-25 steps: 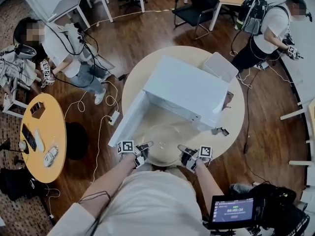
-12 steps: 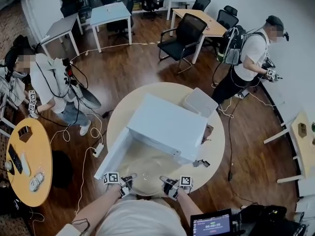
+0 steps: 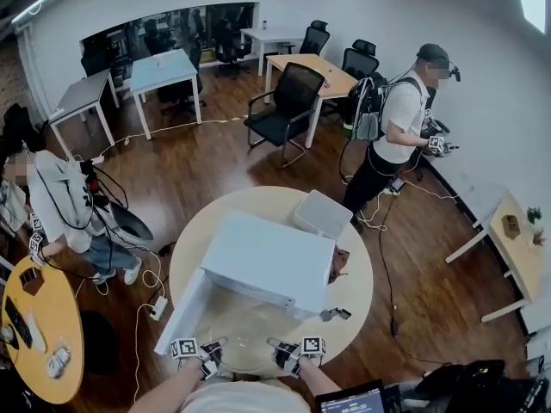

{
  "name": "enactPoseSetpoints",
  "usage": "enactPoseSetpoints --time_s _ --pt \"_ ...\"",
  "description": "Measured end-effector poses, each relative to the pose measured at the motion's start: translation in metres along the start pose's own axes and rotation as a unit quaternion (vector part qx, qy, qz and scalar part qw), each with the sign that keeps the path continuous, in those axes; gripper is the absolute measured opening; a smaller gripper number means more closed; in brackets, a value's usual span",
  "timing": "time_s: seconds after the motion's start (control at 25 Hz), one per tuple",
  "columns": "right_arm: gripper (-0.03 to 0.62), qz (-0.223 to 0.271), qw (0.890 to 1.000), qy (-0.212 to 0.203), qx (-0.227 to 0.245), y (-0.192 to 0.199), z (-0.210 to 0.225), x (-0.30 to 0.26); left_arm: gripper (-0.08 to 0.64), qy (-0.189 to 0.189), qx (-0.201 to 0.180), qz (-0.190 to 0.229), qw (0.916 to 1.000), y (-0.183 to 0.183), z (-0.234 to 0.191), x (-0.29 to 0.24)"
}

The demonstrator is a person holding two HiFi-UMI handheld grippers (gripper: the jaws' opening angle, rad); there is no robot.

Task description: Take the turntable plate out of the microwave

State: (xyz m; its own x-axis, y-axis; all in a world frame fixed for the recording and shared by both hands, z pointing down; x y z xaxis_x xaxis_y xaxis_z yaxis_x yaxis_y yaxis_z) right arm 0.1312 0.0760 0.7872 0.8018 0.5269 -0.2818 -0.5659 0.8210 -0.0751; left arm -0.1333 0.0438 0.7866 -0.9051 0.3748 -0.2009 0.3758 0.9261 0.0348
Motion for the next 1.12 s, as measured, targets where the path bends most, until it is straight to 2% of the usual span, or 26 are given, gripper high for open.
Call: enactPoseSetpoints --time_s 0.4,0.6,0.68,0.88,1.04,1.12 --pt "0.028 0.012 1.0 -0.018 0.012 0.003 -0.002 0.006 0.048 -0.005 -0.014 -0.01 0.9998 0.0 0.004 -0.002" --pt "0.028 0.013 1.0 -0.004 -0.004 0.006 0.0 0.005 0.048 -0.01 -0.003 -0.013 0.9999 0.0 0.002 -0.002" --pt "0.028 0.011 1.0 -0.009 -0.003 0.007 0.0 0.003 0.048 -0.012 -0.005 -0.013 0.9998 -0.001 0.001 -0.001" --pt "0.028 0.011 1.0 0.011 0.0 0.003 0.007 0.005 0.049 -0.008 -0.004 -0.015 0.9998 -0.001 -0.001 -0.006" --pt "0.028 0.014 1.0 -0.01 0.0 -0.001 0.01 0.002 0.049 -0.021 -0.004 -0.016 0.9996 -0.001 -0.005 -0.008" --pt "0.028 0.012 1.0 -0.003 -0.003 -0.001 0.013 0.002 0.05 -0.017 -0.004 -0.016 0.9997 -0.001 -0.007 -0.009"
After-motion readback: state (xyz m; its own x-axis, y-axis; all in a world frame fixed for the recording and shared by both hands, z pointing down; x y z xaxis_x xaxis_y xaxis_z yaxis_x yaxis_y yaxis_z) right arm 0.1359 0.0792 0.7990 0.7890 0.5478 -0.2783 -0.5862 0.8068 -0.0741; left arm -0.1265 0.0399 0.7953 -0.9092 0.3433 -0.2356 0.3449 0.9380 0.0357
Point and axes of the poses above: the fingertips, and each gripper's own axes: x backward along the fingers, z to its right, y out of its underside, the point moved 6 cm from there along x, backward along the fingers, and after that the axes turned 3 degrees about y, right-handed, at the moved point
